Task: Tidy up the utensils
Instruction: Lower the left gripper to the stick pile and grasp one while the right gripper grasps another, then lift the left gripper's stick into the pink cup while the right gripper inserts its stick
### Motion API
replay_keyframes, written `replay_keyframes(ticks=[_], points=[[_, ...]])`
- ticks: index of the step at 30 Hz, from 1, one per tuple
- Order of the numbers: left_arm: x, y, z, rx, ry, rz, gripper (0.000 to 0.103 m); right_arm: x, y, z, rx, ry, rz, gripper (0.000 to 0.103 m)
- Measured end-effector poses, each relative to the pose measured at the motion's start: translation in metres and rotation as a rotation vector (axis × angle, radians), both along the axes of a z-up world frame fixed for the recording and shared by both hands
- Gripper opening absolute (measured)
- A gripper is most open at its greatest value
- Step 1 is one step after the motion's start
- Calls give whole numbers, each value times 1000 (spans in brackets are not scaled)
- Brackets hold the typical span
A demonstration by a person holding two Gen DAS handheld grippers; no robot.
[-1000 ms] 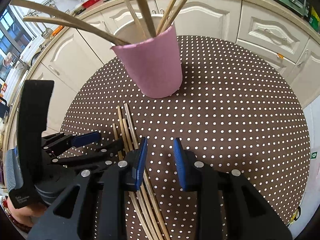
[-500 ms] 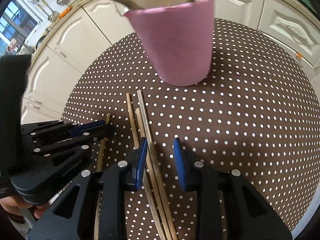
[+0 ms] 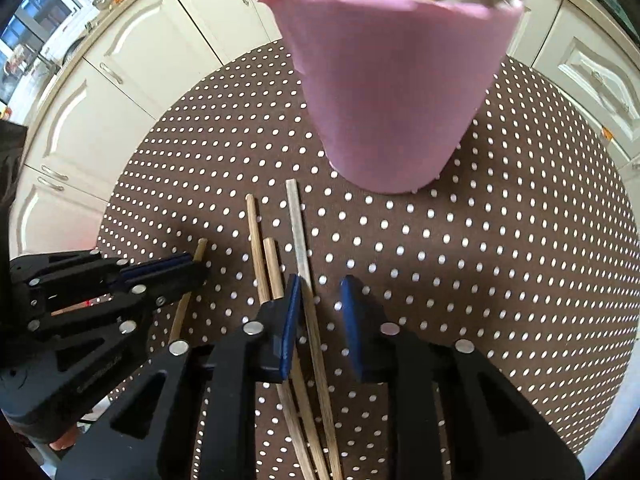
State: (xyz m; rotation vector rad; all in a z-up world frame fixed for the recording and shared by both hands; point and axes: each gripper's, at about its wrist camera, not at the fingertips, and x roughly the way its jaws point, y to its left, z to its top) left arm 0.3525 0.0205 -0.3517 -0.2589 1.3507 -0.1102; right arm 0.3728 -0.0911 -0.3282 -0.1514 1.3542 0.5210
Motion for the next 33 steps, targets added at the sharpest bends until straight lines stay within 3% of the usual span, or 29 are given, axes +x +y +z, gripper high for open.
replay_keyframes(ticks=[5, 12, 20, 33], points=[[-2, 9, 5, -20, -6, 14, 5, 10, 12, -2, -36, 9, -1, 6], [-5, 6, 25, -26, -39, -1, 5, 14, -2, 1, 25, 24, -15, 4], [-6, -7, 71, -54, -130, -36, 5, -3, -24, 49, 148, -55, -37, 4], [-14, -40, 168, -56, -332, -128, 5, -34, -68, 139, 263, -238, -60, 4]])
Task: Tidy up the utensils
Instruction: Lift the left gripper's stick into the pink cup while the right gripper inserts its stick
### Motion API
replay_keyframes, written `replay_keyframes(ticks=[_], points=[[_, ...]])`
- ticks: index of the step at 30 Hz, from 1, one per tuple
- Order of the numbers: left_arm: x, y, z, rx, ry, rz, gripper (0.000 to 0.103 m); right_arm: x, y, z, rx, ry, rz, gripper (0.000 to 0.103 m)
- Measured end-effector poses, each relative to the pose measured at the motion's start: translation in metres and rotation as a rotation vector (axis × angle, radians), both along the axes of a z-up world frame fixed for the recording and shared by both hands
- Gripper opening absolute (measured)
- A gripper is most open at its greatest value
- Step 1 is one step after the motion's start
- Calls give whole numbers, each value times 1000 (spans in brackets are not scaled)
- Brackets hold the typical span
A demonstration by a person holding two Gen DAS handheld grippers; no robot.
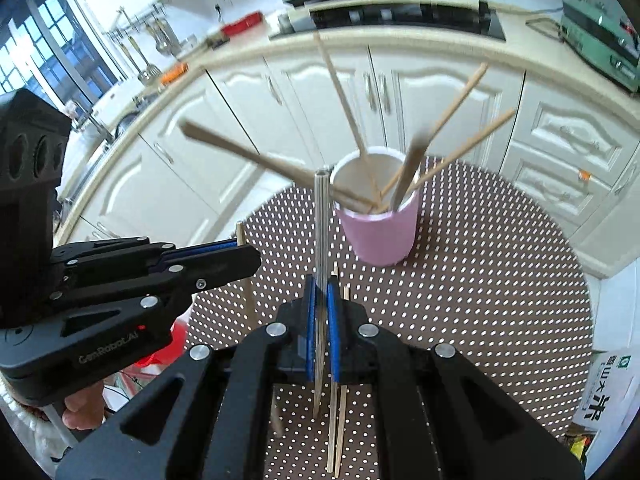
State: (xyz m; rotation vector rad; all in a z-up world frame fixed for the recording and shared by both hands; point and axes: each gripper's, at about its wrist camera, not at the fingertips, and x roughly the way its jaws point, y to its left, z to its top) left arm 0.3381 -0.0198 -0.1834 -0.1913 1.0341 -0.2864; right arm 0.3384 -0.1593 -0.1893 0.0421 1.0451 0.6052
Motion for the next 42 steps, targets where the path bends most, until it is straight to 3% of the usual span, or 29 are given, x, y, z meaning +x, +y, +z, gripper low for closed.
replay_keyframes(ticks=[12, 21, 34, 42], points=[[-2, -3, 83, 4, -211, 29, 5, -5, -22, 62, 52, -177, -49, 5], [12, 9, 128, -11, -344, 98, 5, 9, -32, 101, 76, -297, -110, 5], [47, 27, 145, -9, -417, 187, 5, 38, -28, 100, 25, -349, -157, 5], [58, 18, 128, 3, -395, 158, 5, 48, -20, 86, 0, -315, -152, 5]])
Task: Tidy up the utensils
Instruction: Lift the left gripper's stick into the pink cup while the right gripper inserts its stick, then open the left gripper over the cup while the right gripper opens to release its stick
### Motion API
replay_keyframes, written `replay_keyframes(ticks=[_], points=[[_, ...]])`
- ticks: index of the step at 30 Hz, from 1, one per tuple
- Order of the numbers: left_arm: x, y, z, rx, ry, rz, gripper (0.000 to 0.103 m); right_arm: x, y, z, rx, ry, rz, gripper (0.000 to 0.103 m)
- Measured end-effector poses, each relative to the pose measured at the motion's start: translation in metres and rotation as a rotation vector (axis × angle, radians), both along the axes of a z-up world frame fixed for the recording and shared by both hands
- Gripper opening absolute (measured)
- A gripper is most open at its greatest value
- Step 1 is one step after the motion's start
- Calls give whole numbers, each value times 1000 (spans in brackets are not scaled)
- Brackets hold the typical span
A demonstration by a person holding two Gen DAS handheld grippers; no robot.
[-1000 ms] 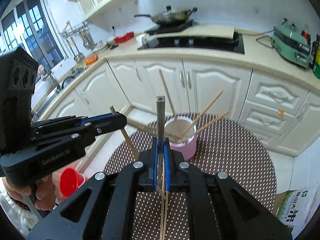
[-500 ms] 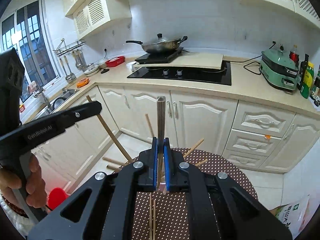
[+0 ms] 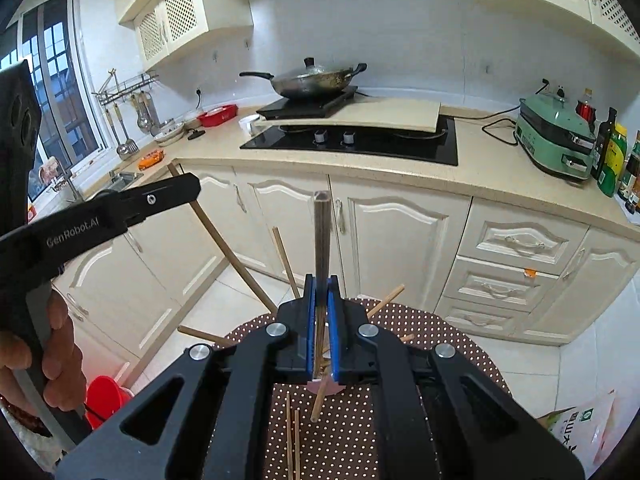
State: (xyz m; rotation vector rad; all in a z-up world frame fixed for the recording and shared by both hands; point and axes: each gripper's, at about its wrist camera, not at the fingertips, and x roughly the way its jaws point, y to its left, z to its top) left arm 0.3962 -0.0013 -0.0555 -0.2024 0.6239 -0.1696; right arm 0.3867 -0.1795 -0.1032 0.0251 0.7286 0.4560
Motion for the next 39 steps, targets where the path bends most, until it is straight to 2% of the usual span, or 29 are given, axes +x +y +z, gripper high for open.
replay_keyframes(ticks=[10, 19, 26, 39], points=[[-2, -9, -43, 29, 113, -42, 5, -4, 13, -20, -37, 60, 32, 5], [-7, -13, -66, 48, 183, -59, 5, -8, 23, -42, -65, 122, 52, 5], [-11, -14, -77, 54, 221, -70, 5, -10, 25, -56, -82, 156, 51, 5], [-15, -12, -78, 44, 253, -56, 6, -8, 26, -75, -69, 227, 40, 6]])
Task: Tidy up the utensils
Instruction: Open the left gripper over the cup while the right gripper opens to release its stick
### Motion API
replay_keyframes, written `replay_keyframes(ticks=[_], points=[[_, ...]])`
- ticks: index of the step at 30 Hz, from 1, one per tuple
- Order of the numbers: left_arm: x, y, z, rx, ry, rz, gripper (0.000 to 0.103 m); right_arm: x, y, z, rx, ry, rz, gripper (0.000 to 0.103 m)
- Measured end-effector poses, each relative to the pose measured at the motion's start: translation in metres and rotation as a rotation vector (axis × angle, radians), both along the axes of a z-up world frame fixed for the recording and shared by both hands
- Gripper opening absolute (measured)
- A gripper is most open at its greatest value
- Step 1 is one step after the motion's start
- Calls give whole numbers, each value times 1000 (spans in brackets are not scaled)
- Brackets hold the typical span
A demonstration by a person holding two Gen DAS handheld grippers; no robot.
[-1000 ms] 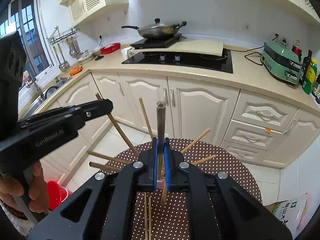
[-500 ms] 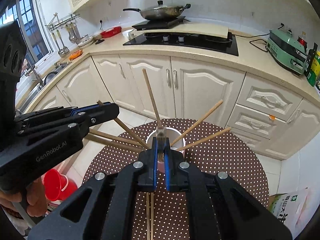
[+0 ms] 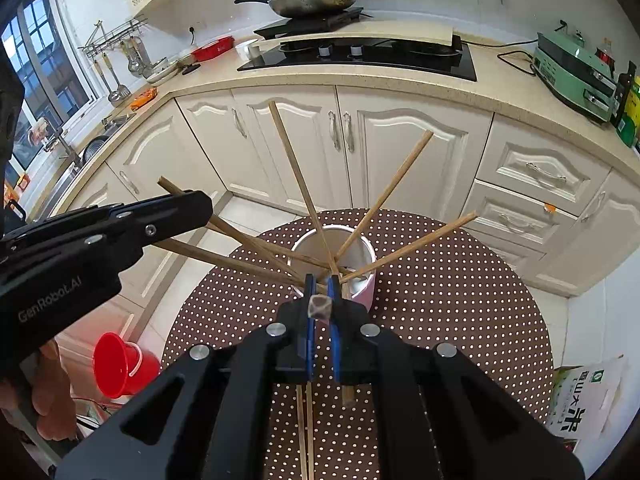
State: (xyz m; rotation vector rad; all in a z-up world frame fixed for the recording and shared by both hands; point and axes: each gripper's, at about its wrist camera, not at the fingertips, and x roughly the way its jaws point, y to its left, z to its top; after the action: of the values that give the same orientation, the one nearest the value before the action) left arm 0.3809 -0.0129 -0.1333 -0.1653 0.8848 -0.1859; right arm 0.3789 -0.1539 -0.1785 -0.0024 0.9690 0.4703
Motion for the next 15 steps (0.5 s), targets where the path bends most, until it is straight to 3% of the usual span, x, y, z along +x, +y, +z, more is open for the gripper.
replay_keyframes(ticks=[13, 15], points=[[-11, 1, 3, 15, 3, 11, 8, -11, -13, 9, 32, -29, -32, 9], [-14, 1, 5, 13, -2, 9, 15, -15, -15, 13, 39, -37, -35, 11]])
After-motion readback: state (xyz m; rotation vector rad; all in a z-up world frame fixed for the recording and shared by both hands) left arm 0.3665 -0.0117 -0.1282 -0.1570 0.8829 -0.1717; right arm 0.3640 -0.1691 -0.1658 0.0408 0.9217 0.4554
